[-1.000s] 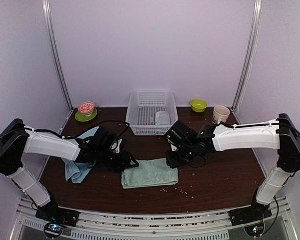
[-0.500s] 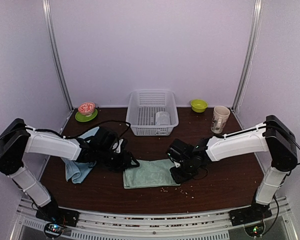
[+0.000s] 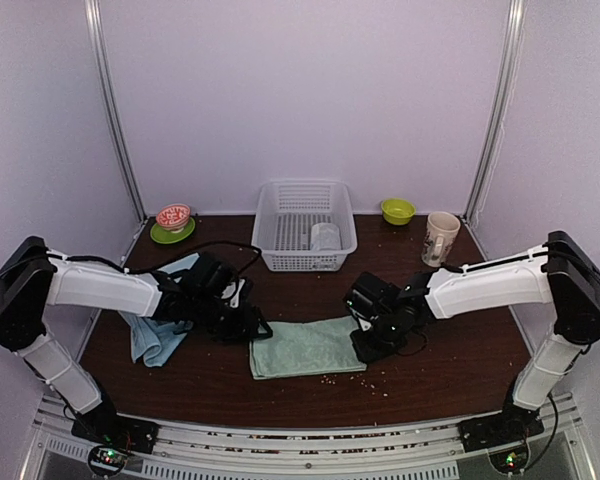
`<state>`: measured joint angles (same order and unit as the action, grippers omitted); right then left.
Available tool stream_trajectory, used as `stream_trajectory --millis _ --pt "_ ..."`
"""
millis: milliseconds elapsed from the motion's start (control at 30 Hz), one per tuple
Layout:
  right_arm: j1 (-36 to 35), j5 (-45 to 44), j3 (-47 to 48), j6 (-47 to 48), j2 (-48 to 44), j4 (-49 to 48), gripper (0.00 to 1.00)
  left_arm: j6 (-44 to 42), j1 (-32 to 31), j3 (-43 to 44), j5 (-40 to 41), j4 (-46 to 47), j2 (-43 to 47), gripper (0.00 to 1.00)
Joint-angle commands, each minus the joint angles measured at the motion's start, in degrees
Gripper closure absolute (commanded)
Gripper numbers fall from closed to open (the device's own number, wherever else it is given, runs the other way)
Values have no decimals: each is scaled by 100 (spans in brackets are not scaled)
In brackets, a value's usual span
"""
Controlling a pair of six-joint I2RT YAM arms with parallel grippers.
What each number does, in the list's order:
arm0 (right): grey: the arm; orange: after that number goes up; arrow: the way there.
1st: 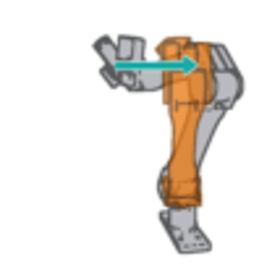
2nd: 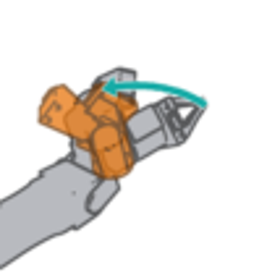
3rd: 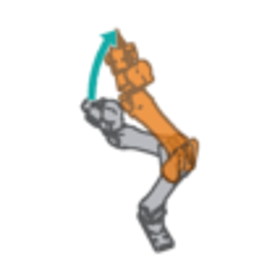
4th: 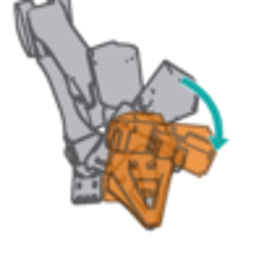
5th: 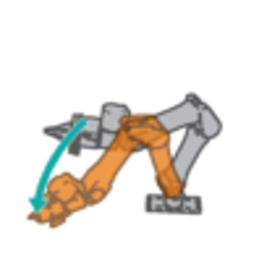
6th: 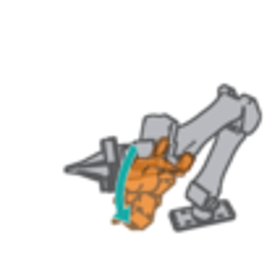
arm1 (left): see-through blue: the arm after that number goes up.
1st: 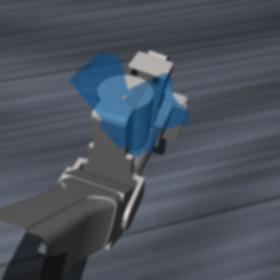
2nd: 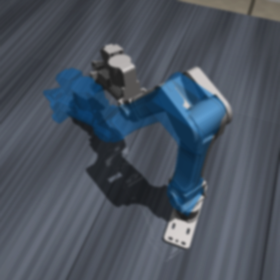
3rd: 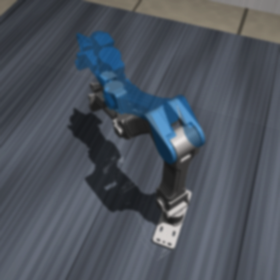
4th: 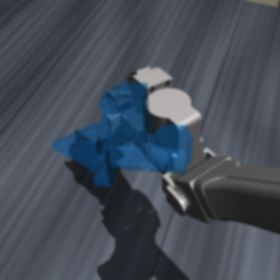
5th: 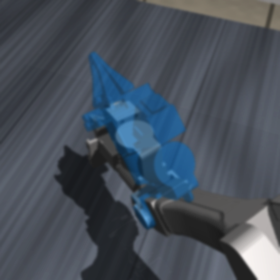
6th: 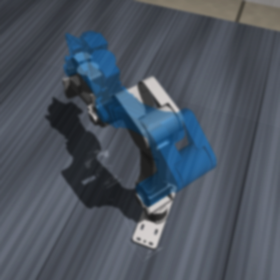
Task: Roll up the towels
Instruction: Fold the towel at the center of the board, then smooth out the towel at the center of the board.
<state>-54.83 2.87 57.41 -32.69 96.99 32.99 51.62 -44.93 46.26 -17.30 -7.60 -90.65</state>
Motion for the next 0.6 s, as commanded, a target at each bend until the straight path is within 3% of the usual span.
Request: stream_trajectory --millis 0,233,367,567 --pt "88 -260 440 159 -341 492 74 -713 37 384 540 -902 339 45" --pt "349 -194 1045 268 -224 304 76 -1255 37 660 901 -1800 769 43" --pt "473 55 1317 250 137 48 79 -1310 7 875 665 -1607 763 45" --pt "737 168 1387 178 779 -240 83 -1378 -200 1331 429 -1411 59 46"
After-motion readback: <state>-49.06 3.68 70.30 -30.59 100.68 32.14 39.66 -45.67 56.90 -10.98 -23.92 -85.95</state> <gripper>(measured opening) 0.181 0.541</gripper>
